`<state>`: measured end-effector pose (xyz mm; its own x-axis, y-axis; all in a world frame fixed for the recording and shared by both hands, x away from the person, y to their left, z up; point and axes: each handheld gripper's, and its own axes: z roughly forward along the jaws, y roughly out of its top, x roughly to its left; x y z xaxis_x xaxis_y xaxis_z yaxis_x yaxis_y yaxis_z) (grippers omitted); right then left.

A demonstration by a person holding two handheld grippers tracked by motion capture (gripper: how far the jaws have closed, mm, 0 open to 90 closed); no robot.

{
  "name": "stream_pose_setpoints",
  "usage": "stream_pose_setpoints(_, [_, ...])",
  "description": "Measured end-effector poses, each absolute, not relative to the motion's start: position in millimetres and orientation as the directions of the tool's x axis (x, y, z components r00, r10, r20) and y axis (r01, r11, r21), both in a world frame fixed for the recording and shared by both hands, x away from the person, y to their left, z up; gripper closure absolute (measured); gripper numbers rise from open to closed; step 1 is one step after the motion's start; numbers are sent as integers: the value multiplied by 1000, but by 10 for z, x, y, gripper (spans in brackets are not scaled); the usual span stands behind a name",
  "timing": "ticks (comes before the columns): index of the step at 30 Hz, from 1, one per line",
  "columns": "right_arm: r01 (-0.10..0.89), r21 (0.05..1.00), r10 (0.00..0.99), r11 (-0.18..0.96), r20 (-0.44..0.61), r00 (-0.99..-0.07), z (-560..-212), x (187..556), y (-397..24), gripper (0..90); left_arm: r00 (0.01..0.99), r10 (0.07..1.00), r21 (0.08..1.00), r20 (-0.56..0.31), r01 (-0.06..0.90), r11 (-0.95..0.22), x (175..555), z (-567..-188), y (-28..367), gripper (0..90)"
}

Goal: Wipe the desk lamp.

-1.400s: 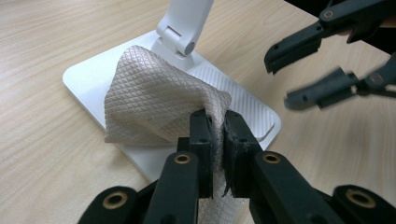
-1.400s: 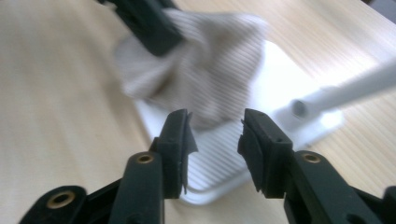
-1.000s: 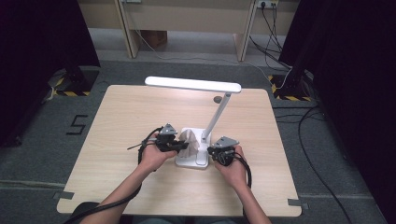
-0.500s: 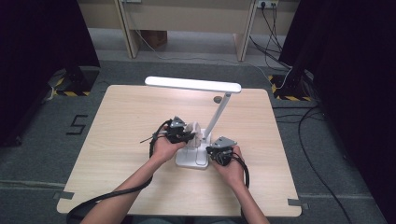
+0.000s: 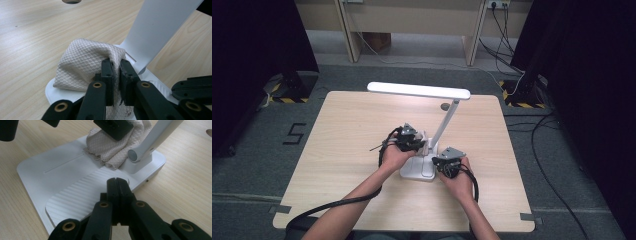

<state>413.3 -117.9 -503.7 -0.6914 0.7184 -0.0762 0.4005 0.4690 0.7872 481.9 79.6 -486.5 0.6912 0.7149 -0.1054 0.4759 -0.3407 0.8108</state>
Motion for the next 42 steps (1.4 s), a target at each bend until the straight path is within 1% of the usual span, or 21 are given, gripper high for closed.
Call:
stream_pose_setpoints(16, [393,789,715,473,-83,-694,-5040,4134,-1160,900,681,726,801,-101,488,-347,4907,-4896,732,825])
stream_pose_setpoints(34, [397,793,723,462,-77,-687,-5048,4125,-1158,900,713,700,785,-44,458,-417,4778,-4900,722,829])
stream_pose_setpoints(42, [393,793,722,466,-85,-686,-5048,4122,-1155,900,716,696,786,-60,463,-409,4718,-4920,758,830])
